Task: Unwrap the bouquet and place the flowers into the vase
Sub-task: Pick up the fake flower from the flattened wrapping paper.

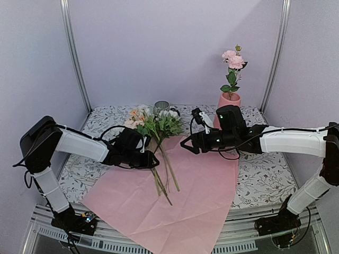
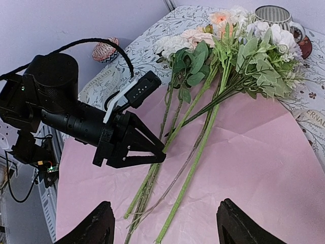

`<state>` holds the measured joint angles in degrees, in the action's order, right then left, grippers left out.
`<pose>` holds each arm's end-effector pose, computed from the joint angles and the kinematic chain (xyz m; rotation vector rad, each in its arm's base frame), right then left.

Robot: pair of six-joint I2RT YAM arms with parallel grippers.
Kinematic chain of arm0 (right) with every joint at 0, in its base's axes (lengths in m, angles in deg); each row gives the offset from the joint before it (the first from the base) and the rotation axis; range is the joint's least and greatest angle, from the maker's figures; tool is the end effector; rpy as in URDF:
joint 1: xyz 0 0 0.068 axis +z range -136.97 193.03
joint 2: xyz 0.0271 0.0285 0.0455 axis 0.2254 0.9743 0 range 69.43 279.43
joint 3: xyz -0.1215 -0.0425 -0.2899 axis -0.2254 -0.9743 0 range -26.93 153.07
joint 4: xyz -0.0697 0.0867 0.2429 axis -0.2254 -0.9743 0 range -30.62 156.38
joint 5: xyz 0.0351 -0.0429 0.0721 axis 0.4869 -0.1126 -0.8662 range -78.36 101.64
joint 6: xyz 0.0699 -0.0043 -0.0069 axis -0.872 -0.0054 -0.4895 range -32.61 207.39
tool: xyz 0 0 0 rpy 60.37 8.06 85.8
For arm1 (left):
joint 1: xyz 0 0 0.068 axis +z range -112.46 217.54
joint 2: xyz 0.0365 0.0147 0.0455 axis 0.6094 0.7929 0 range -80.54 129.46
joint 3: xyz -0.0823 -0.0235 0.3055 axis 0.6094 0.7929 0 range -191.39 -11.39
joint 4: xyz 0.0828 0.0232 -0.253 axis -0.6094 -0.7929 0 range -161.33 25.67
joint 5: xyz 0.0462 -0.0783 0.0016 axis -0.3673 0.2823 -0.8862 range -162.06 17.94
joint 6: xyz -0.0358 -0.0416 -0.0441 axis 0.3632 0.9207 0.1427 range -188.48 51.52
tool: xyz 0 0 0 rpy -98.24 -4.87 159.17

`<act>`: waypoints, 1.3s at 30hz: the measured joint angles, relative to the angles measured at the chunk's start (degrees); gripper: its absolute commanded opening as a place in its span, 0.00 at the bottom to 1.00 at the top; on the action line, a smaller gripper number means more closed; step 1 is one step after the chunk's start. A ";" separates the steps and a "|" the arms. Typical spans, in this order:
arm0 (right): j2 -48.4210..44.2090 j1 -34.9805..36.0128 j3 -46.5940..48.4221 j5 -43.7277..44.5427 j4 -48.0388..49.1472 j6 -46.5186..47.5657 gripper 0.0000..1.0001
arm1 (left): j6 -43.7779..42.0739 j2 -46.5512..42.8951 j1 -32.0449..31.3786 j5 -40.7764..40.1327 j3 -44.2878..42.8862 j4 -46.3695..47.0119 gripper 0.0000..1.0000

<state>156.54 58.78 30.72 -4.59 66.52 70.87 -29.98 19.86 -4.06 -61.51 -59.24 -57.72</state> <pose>0.2434 0.2728 0.2882 -0.7320 2.0798 0.9333 0.2675 -0.2516 0.1614 0.1635 2.5346 -0.8400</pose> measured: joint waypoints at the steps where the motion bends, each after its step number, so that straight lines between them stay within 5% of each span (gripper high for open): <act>1: 0.00 0.00 -0.04 0.00 0.02 -0.02 0.71 | 0.11 0.00 0.00 -0.11 -0.02 -0.11 0.34; 21: 0.00 0.00 -1.97 0.02 1.36 -0.02 0.71 | 2.89 2.05 0.02 -4.59 -1.55 -2.84 0.27; 31: -0.04 0.00 -2.60 0.04 1.53 -0.22 0.71 | 5.73 3.45 0.02 -5.14 -1.53 -1.46 0.09; 39: -0.13 0.00 -2.62 0.39 1.64 -0.26 0.71 | 8.26 -7.30 0.04 -9.01 4.68 -0.55 0.09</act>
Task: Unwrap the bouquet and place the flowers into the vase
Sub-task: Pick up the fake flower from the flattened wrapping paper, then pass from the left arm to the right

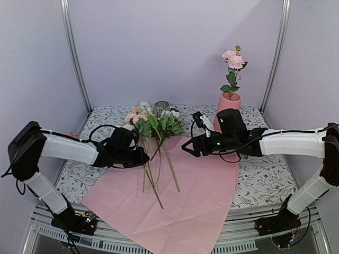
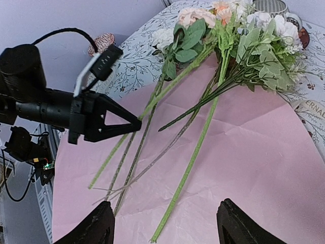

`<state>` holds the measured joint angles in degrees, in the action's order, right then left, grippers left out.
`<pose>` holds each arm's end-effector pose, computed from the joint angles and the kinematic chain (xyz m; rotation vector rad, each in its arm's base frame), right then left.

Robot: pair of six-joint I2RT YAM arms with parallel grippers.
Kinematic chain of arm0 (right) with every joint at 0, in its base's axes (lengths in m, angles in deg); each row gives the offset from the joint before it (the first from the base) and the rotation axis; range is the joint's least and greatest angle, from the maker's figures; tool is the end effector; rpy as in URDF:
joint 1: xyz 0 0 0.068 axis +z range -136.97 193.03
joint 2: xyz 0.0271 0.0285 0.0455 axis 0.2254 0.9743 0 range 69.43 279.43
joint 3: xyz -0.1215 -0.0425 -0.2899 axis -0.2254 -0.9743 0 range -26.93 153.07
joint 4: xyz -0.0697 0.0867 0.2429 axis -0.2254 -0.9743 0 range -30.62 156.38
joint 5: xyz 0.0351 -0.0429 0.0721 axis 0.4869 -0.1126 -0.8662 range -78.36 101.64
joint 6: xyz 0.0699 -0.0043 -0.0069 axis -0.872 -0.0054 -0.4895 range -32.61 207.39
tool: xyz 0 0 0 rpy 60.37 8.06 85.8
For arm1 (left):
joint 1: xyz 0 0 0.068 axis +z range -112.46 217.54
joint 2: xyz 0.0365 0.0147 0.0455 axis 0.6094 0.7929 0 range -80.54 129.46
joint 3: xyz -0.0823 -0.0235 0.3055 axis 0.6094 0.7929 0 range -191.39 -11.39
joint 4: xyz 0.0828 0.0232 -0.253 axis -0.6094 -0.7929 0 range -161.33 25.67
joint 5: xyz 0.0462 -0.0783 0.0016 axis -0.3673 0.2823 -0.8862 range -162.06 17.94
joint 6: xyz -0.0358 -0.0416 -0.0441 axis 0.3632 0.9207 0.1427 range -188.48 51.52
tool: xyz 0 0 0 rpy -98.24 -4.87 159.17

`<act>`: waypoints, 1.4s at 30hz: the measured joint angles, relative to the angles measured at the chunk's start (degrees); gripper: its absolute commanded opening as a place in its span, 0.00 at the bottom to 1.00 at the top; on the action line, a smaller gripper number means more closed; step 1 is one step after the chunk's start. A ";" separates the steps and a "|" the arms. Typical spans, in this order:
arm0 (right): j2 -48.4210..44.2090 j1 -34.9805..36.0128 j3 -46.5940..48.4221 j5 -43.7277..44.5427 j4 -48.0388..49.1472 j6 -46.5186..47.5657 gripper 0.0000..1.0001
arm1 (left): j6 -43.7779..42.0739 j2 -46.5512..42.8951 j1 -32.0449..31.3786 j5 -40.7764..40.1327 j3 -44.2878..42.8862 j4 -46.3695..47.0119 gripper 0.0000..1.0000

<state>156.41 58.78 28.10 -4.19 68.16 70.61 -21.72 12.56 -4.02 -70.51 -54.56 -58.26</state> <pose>0.2403 0.2690 0.2758 -0.7250 2.0982 0.9239 0.2527 -0.2262 0.1780 -0.0980 2.4742 -0.7586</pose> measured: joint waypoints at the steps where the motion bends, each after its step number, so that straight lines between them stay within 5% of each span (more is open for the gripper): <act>1: 0.00 0.00 0.00 0.04 0.02 -0.04 0.71 | -0.02 -1.64 0.00 -0.35 0.35 -0.04 0.07; 19: 0.00 0.00 0.00 -1.88 1.97 -1.81 0.71 | -5.35 -28.00 -0.07 -5.90 8.74 0.31 0.09; 34: 0.09 0.13 0.02 -2.95 2.62 -2.89 0.71 | -2.97 -14.12 -0.15 -0.68 14.12 9.53 0.08; 42: 0.33 0.33 0.09 -3.02 2.67 -2.89 0.71 | -3.58 -15.98 -0.15 -0.63 14.16 9.94 0.06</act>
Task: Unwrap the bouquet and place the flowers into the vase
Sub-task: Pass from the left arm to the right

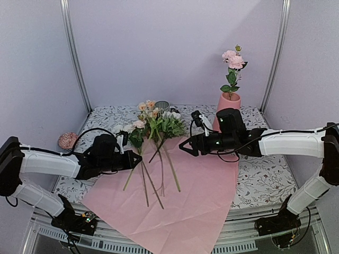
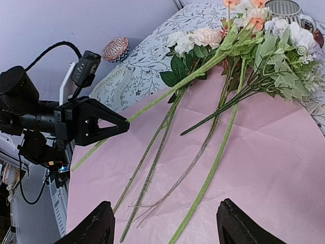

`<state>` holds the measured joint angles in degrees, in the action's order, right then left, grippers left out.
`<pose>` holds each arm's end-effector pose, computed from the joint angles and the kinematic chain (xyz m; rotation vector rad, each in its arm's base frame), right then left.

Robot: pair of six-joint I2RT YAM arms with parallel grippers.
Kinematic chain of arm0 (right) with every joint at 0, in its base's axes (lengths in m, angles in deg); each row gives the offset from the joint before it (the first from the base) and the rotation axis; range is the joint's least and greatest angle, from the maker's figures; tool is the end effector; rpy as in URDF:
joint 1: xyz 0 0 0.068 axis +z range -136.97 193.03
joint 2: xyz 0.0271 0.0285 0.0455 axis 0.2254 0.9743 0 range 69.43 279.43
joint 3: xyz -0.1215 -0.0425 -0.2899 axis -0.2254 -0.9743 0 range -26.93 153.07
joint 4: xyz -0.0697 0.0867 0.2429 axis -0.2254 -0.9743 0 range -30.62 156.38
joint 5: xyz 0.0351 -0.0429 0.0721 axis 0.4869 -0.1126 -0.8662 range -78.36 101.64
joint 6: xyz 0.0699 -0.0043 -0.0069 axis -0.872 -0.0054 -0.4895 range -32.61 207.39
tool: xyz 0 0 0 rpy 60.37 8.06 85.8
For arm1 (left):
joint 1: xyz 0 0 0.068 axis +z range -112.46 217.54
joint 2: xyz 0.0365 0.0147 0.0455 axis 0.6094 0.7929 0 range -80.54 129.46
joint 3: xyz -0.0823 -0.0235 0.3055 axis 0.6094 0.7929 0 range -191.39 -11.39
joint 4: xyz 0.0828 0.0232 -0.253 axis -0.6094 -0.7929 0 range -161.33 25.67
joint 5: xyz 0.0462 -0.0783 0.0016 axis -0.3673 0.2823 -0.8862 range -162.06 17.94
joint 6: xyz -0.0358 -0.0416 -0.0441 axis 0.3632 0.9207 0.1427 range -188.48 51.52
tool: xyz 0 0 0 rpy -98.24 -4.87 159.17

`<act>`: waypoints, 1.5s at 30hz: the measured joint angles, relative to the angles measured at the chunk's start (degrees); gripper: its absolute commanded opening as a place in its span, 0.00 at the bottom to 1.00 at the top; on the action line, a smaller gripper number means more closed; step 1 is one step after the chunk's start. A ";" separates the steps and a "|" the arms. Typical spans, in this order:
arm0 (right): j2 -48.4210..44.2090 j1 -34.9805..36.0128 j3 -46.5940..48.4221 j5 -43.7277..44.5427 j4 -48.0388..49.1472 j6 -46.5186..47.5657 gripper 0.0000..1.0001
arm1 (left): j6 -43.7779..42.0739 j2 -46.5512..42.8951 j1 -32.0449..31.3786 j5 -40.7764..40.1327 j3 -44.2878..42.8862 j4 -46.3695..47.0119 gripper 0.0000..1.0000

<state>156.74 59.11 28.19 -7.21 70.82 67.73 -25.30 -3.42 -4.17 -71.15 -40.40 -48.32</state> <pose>0.2389 0.2748 0.2800 -0.7127 2.0772 1.0209 0.2045 -0.1835 0.1986 -0.0190 2.2638 -0.8583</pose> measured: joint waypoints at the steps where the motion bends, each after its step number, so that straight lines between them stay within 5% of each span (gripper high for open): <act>1: 0.22 0.02 0.02 -0.07 0.07 -0.04 0.71 | -0.35 -0.96 0.00 0.02 0.07 0.00 0.06; 13: 2.25 1.22 0.76 -2.84 4.76 -3.54 0.71 | -3.96 -14.69 0.00 2.05 3.08 3.61 0.03; 26: 5.88 9.90 3.17 -2.38 29.55 -12.28 0.70 | -6.62 -28.13 -1.70 10.27 13.86 25.70 0.05; 45: 13.42 11.54 17.33 -4.44 38.58 -13.55 0.57 | -11.78 -32.22 -5.18 16.11 17.53 36.87 0.04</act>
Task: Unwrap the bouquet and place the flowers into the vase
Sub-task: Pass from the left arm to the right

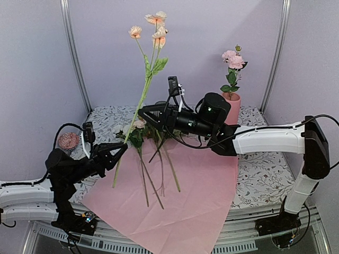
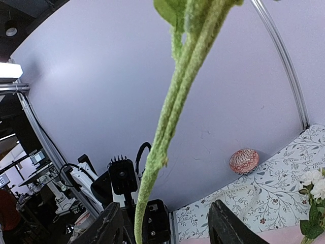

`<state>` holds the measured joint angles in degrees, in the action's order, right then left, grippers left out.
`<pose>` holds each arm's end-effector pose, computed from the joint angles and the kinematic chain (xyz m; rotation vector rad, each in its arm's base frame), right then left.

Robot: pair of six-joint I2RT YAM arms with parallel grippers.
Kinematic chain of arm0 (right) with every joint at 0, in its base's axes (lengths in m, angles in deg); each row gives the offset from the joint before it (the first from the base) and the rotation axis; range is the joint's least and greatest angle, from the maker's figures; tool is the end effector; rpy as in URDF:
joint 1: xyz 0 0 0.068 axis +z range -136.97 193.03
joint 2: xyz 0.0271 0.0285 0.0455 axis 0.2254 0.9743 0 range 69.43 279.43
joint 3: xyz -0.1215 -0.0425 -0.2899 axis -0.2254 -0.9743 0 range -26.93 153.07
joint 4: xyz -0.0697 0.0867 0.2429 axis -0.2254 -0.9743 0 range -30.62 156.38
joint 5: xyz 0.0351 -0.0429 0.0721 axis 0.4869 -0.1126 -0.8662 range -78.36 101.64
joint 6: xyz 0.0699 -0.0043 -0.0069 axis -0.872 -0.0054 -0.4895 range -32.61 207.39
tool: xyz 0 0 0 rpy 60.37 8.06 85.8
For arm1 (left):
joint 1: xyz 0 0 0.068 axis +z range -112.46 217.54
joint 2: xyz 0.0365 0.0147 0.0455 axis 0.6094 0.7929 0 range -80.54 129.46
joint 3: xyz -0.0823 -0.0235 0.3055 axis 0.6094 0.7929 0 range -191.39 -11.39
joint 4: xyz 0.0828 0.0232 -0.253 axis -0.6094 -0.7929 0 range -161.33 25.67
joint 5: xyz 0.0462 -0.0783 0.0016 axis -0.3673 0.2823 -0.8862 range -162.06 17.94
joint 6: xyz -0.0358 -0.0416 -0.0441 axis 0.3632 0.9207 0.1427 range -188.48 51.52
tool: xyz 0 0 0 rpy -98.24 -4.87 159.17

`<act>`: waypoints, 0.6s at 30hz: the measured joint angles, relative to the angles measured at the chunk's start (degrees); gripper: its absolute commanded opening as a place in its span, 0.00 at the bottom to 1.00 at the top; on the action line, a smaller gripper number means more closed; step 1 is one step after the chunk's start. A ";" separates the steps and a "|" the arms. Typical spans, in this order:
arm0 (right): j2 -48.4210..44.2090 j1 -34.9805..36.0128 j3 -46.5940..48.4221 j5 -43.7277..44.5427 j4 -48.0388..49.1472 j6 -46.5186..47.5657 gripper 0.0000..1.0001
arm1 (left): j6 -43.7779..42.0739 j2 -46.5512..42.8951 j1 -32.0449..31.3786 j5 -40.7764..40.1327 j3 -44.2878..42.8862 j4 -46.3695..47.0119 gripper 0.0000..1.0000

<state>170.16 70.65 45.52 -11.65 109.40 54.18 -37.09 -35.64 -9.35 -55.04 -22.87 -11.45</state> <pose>0.2218 0.3921 0.3839 -0.6969 1.3574 1.5752 0.1004 -0.1319 0.2869 0.4613 1.2887 -1.3505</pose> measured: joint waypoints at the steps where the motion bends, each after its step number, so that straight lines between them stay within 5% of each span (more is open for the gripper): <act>1: 0.13 0.00 0.28 -0.09 0.15 0.02 0.56 | -0.13 0.00 -0.11 0.22 0.00 0.07 0.04; 10: 1.09 0.04 1.11 -1.36 2.08 -0.42 0.47 | -0.90 -0.02 -0.52 0.57 0.46 0.52 0.04; 18: 1.68 0.07 1.42 -2.16 3.23 -0.48 0.25 | -1.20 0.00 -0.83 0.70 1.49 1.20 0.04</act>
<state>171.84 70.72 46.94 -13.81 112.64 53.69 -38.29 -35.64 -10.18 -54.34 -21.39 -10.24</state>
